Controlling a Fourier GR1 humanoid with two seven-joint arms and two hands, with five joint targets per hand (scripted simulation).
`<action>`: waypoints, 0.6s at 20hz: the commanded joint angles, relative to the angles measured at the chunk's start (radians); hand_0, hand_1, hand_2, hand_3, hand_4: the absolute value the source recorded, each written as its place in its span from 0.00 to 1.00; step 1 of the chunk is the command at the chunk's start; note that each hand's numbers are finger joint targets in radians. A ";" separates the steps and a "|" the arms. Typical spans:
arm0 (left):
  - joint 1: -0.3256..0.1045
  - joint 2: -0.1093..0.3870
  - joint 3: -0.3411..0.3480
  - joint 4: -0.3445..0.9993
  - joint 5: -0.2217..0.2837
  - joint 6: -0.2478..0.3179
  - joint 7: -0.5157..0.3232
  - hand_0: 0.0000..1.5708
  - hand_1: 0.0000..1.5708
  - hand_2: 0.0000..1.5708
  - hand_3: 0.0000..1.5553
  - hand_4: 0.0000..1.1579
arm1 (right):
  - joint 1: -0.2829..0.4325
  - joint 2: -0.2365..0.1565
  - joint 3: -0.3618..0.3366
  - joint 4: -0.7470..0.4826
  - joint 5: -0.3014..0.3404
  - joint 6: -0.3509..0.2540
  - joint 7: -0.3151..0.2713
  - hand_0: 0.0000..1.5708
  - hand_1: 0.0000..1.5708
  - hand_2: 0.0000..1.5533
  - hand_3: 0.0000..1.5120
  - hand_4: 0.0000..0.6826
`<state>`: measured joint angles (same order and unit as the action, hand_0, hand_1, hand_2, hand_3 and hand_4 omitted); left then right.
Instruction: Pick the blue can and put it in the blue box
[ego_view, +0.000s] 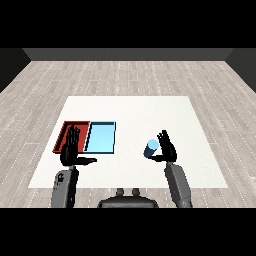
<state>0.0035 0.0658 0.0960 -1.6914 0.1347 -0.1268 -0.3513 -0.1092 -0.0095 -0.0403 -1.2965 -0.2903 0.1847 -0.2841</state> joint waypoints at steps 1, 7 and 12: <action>0.024 -0.028 -0.031 0.021 -0.037 0.014 -0.039 0.00 0.00 0.00 0.00 0.00 | 0.001 0.009 0.010 0.048 0.002 -0.003 -0.028 0.00 0.00 0.00 0.00 0.00; -0.057 -0.012 -0.006 0.101 -0.021 0.006 -0.040 0.00 0.00 0.00 0.00 0.00 | -0.143 0.009 0.002 0.227 -0.020 -0.014 -0.080 0.00 0.00 0.00 0.00 0.00; -0.001 -0.012 -0.011 0.001 -0.017 0.016 -0.001 0.00 0.00 0.00 0.00 0.00 | -0.129 0.009 0.019 0.250 -0.020 -0.002 -0.091 0.00 0.00 0.00 0.00 0.00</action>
<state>-0.0103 0.0637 0.1033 -1.6539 0.1383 -0.1321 -0.3720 -0.2100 -0.0013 -0.0276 -1.1128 -0.3013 0.1735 -0.3459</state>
